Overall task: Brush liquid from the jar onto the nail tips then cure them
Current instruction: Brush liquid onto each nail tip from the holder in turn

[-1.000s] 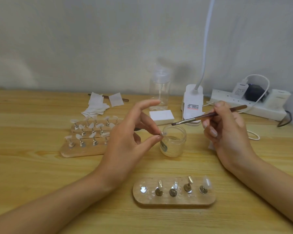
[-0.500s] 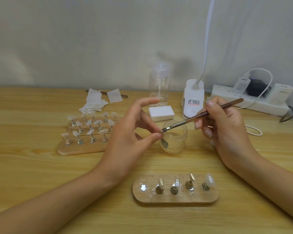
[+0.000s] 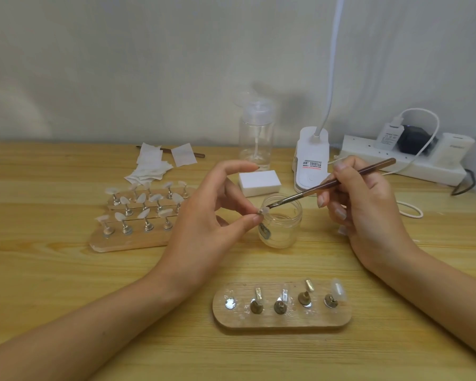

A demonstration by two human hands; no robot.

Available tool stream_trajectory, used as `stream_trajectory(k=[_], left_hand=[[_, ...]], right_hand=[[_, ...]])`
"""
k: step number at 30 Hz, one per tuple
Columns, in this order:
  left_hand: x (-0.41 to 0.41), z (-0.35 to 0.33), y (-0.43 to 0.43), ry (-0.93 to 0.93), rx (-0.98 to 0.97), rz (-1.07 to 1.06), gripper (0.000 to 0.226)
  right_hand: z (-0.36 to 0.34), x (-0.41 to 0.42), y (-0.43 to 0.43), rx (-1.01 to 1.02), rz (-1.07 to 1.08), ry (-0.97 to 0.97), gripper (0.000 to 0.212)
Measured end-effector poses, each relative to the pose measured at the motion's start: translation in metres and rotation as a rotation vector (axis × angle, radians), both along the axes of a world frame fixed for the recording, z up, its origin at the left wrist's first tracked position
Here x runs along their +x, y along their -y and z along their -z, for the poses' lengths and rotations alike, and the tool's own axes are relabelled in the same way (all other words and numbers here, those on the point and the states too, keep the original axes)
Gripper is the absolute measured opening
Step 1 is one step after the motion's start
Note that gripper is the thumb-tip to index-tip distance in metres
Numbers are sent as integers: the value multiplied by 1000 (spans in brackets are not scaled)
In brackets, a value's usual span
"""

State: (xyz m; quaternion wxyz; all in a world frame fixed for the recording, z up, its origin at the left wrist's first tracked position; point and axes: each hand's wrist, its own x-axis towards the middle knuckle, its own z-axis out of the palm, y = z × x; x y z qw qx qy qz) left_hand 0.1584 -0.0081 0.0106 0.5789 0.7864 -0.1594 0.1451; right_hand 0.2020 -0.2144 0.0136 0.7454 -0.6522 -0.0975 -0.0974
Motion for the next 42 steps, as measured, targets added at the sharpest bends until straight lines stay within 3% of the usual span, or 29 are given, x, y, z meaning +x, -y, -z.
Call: stream_trajectory(k=[6,19,42], left_hand=[[0,0,0,-4,-4,6,55],[0,2,-1,-19,-8,21,55],[1,4,-3,-79,-62,62,56]], right_hand=[[-1,-2,-2,0,-79,64,28],[0,0,0,-10,18,3,31],[-2,-4,-2,15,-45,72,29]])
